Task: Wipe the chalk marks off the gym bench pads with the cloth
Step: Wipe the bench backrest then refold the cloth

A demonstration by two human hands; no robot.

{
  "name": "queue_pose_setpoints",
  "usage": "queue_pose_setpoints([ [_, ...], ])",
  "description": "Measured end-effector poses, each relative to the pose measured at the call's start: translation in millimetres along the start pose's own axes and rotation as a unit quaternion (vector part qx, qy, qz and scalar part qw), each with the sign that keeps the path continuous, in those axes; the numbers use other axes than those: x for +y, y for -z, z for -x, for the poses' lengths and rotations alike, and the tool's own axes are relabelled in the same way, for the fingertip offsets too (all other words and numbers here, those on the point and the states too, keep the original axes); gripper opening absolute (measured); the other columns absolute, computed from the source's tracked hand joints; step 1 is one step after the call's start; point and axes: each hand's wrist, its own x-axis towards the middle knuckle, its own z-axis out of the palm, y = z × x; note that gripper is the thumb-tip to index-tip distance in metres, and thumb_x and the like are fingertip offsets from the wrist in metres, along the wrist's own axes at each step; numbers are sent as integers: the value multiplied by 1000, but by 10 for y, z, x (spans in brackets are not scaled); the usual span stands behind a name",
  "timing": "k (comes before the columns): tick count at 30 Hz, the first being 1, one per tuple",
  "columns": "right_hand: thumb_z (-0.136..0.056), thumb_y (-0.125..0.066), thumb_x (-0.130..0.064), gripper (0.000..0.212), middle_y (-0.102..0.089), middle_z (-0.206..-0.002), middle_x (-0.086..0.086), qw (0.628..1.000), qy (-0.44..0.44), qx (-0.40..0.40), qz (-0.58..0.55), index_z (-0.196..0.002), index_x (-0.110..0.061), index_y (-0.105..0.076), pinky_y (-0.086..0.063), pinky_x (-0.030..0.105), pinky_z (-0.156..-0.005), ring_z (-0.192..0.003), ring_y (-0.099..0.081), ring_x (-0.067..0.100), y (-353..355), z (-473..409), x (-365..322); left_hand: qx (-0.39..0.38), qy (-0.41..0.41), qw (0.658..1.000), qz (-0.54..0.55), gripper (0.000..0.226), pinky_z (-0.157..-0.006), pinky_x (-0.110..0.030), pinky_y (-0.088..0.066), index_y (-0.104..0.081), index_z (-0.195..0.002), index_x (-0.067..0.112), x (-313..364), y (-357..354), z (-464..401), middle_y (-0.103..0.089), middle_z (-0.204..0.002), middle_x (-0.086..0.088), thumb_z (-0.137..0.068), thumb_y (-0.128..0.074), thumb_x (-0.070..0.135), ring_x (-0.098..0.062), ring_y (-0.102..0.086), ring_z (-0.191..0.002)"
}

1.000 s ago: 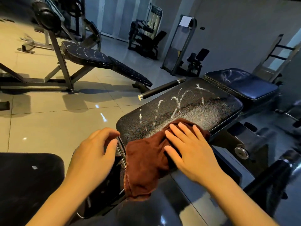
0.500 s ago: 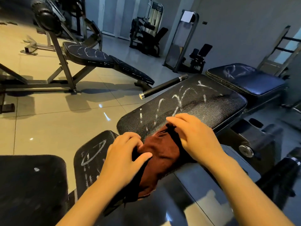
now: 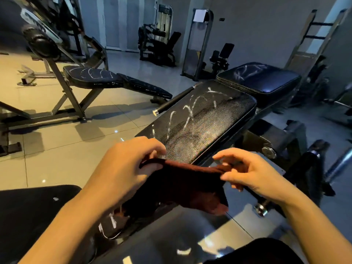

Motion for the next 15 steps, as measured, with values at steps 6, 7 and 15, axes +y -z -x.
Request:
queue_pose_setpoints([
  [6,-68,-80,-34,11,-65,-73,1,985,24,72,154,-76,-29,-73,-41,24,-55,-60,-56,9,73,250,5,-145,38,981,-127,30,-82,-28,-47,-67,-105,35,115,180,-151,-59,-97,17,-80,-75,20,-10,-57,-92],
  [7,-68,-78,-35,10,-64,-71,0,990,33,66,124,-73,-29,-72,-39,20,-53,-57,-54,7,82,265,-25,-154,45,979,-129,30,-80,-26,-47,-66,-104,36,117,211,-138,-58,-95,19,-80,-75,19,-7,-56,-90],
  [15,-79,-75,-38,32,-47,-57,-6,967,69,199,146,-62,-18,-57,-34,29,-57,-55,-42,8,-59,-511,-223,123,65,909,-393,27,-77,-42,-40,-66,-106,20,-238,74,-607,-66,-101,-4,-81,-71,11,-31,-58,-91],
])
